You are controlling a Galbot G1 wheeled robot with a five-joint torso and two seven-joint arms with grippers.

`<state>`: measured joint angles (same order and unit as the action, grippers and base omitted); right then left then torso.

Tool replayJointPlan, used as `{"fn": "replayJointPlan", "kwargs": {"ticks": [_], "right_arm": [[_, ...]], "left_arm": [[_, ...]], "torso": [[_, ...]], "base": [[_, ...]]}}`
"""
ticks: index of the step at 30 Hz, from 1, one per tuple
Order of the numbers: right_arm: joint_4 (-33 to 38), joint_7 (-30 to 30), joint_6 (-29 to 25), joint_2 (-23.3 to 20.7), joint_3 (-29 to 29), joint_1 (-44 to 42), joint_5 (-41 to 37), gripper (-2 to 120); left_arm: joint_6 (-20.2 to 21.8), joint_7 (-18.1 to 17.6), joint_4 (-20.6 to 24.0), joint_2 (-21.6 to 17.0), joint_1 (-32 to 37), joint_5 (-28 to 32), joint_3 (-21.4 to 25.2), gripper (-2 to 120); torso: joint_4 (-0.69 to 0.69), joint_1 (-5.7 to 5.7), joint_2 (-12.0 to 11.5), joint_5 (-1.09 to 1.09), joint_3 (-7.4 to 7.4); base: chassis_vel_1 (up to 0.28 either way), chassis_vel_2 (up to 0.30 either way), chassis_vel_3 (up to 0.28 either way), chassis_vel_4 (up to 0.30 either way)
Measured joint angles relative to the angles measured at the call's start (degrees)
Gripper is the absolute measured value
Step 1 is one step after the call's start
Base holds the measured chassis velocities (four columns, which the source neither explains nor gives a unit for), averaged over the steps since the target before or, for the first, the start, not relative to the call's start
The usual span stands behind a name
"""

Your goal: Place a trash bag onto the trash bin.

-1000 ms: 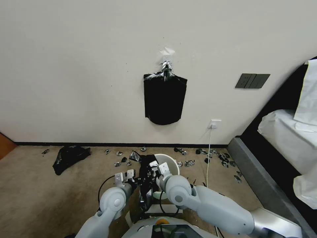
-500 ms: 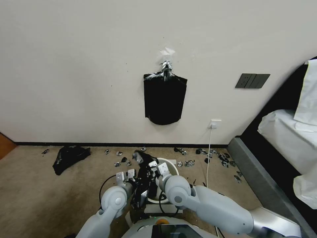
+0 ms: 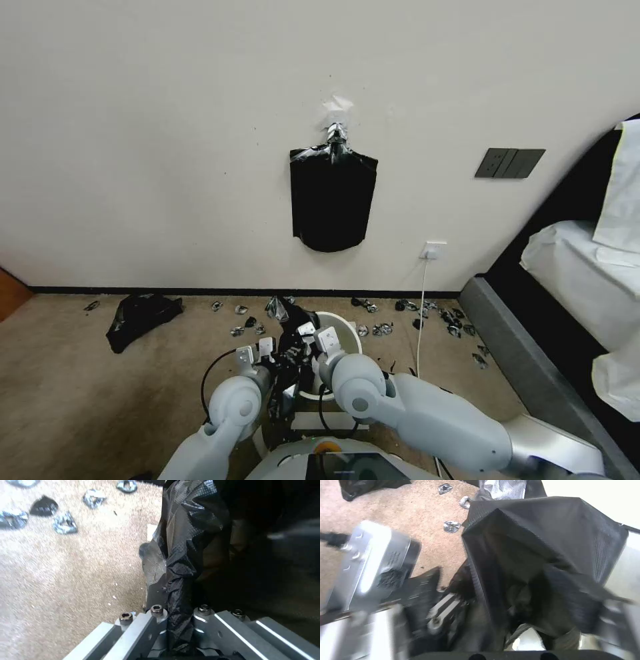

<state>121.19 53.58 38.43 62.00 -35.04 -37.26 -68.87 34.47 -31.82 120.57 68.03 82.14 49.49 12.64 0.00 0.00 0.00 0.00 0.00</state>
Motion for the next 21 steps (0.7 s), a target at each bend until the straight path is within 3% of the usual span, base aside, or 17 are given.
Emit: {"fn": "replayJointPlan", "kwargs": {"ticks": [6,15,21], "right_arm": [[-1.13,0.35,0.48,0.08,-0.17,0.81,0.04,71],[-1.72,0.65,1.40,-0.36,-1.02,1.12,1.26,34],[-2.10,-0.46,1.41,-0.91,-1.27,1.49,3.59,15]], "left_arm": [[-0.44,0.78,0.35,-0.17,0.57,-0.87,0.23,1],[-1.33,1.51,0.42,-0.27,0.64,-1.93,0.37,1],[-1.64,2.07,0.43,-0.23,1.02,-2.90,0.41,1]], "torso": [[0.00,0.00,0.00,0.00,0.00],[0.01,0.00,0.00,0.00,0.00],[0.00,0.00,0.00,0.00,0.00]], "base": [[0.000,0.000,0.000,0.000],[0.000,0.000,0.000,0.000],[0.000,0.000,0.000,0.000]]}}
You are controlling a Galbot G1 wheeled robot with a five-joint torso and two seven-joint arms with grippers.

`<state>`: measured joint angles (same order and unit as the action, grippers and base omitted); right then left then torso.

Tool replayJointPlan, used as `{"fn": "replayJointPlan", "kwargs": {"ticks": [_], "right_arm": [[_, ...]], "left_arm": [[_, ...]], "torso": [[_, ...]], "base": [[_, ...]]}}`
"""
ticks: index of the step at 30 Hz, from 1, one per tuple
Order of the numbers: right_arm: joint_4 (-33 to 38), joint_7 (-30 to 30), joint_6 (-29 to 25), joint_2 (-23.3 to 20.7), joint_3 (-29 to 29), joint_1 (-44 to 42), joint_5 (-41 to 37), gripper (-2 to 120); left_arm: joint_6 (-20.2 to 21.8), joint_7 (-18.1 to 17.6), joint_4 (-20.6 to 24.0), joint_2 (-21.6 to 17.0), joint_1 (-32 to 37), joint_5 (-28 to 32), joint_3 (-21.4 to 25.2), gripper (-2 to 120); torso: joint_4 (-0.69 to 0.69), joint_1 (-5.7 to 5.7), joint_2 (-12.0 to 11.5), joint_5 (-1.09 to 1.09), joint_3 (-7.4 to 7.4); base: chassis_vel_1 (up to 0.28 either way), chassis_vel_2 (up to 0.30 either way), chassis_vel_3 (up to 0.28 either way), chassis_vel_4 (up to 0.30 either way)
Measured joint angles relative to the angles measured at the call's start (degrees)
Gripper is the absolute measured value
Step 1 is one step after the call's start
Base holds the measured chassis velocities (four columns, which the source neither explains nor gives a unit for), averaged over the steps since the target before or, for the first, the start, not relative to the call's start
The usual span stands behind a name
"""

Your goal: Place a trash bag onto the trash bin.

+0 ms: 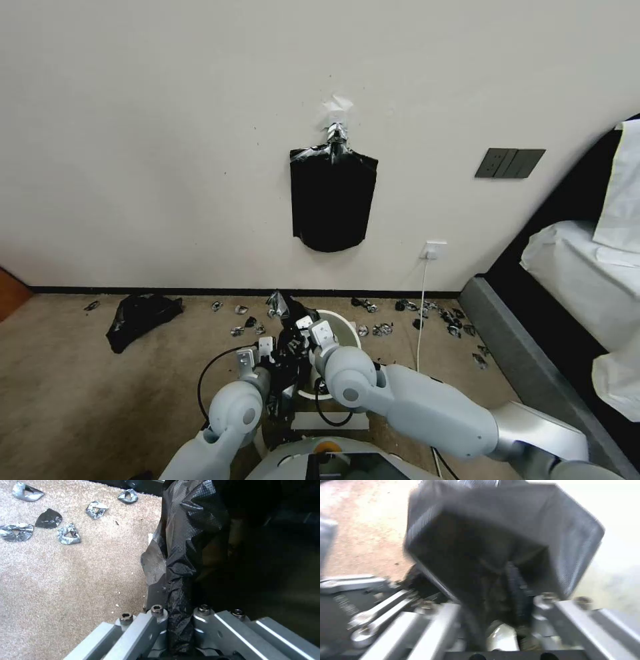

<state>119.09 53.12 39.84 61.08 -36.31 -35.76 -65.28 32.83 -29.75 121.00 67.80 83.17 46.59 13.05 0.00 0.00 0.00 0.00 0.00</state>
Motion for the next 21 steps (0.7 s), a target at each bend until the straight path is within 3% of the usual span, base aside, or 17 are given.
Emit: {"fn": "replayJointPlan", "kwargs": {"ticks": [2,21], "right_arm": [[-0.01,-1.10,-0.14,-0.56,-0.17,0.08,1.34,8],[-0.99,-2.44,-1.17,-3.28,3.57,1.34,3.59,7]], "left_arm": [[-0.21,0.34,-0.04,0.00,0.10,-0.49,0.09,1],[-2.08,3.24,-0.96,0.13,1.55,-5.00,1.13,1]], "torso": [[0.00,0.00,0.00,0.00,0.00],[0.00,0.00,0.00,0.00,0.00]], "base": [[0.000,0.000,0.000,0.000],[0.000,0.000,0.000,0.000]]}}
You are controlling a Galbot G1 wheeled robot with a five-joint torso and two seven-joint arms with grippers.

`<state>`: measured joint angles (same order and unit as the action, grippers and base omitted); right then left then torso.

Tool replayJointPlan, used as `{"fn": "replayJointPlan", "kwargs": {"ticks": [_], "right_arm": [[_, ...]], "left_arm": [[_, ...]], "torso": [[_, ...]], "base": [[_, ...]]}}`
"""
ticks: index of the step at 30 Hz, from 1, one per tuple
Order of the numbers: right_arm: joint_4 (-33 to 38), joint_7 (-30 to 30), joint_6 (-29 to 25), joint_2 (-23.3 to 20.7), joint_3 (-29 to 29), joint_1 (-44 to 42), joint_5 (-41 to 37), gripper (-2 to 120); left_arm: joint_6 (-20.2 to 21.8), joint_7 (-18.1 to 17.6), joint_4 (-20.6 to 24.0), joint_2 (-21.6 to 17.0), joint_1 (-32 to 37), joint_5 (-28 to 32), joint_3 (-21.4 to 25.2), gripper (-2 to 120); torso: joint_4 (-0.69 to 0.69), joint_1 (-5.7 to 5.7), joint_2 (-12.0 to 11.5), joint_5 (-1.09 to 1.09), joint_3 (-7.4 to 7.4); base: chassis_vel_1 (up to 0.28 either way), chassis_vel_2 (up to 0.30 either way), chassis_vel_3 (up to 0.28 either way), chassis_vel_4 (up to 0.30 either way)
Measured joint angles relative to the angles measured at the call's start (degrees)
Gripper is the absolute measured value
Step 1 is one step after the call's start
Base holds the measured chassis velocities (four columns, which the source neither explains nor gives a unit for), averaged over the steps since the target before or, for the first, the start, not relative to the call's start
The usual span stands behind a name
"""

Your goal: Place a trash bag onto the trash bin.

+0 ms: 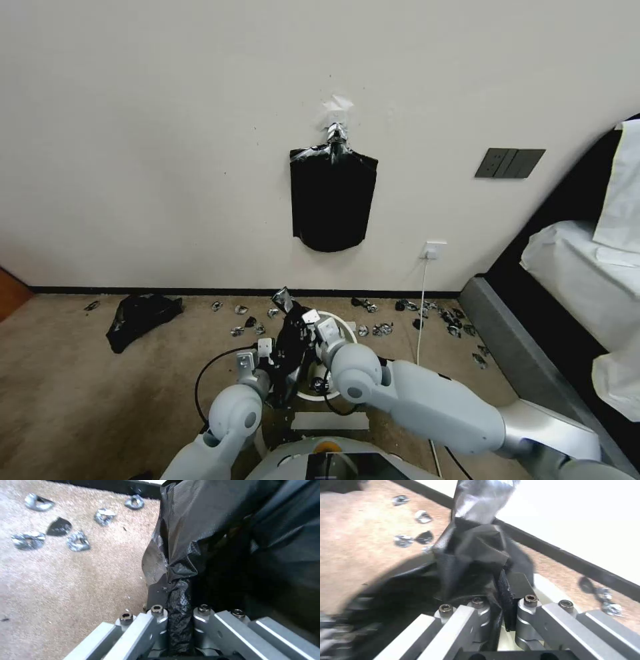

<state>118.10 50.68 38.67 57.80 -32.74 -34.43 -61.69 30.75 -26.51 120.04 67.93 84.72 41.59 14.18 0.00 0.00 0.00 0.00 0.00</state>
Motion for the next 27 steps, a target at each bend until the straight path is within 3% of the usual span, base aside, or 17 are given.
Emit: {"fn": "replayJointPlan", "kwargs": {"ticks": [27], "right_arm": [[-2.70,-4.43,-0.17,-6.05,11.48,-4.40,-1.50,7]], "left_arm": [[-6.91,5.89,1.90,1.30,2.60,-3.53,4.31,1]], "torso": [[0.00,0.00,0.00,0.00,0.00]], "base": [[0.000,0.000,0.000,0.000]]}}
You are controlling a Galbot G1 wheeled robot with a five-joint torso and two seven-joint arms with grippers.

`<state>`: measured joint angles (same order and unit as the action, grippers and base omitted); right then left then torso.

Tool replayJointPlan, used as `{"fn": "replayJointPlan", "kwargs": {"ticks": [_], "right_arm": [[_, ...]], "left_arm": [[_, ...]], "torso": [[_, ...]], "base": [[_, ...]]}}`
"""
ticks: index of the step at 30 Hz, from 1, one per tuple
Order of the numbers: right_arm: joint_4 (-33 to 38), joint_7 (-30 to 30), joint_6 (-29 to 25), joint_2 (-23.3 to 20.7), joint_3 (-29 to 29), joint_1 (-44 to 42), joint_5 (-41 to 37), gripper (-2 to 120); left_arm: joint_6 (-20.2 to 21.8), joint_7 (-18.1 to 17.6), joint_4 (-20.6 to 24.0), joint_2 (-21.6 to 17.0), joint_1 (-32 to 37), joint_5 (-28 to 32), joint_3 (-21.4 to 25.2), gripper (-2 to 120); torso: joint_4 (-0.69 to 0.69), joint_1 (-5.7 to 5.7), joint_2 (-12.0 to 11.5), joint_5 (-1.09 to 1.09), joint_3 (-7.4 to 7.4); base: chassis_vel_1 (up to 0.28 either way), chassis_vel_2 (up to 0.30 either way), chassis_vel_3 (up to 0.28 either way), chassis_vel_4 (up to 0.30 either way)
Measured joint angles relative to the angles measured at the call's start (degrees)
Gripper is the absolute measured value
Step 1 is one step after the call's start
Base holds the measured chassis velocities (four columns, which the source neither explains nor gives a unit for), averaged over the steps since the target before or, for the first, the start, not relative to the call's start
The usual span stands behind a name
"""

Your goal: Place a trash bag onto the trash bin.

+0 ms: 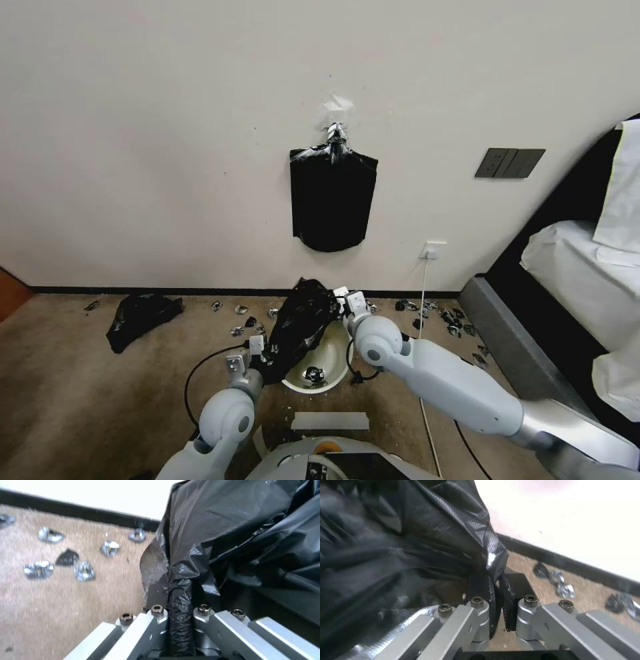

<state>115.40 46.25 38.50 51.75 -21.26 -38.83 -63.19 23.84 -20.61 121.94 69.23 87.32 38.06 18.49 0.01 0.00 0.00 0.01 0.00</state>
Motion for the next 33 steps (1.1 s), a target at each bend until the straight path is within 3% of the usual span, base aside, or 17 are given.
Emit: {"fn": "replayJointPlan", "kwargs": {"ticks": [18,33], "right_arm": [[3.50,-2.50,0.07,-5.19,4.31,-7.20,-2.89,7],[5.85,-2.86,-1.24,-3.87,2.40,-12.06,0.20,7]], "left_arm": [[-4.19,2.26,0.76,2.05,-0.88,1.00,2.83,1],[-6.06,0.65,-0.74,5.20,-3.23,2.03,4.18,1]], "torso": [[0.00,0.00,0.01,-0.01,0.00],[-0.01,0.00,0.00,0.00,0.00]], "base": [[0.000,0.000,0.000,0.000],[0.000,0.000,0.000,0.000]]}}
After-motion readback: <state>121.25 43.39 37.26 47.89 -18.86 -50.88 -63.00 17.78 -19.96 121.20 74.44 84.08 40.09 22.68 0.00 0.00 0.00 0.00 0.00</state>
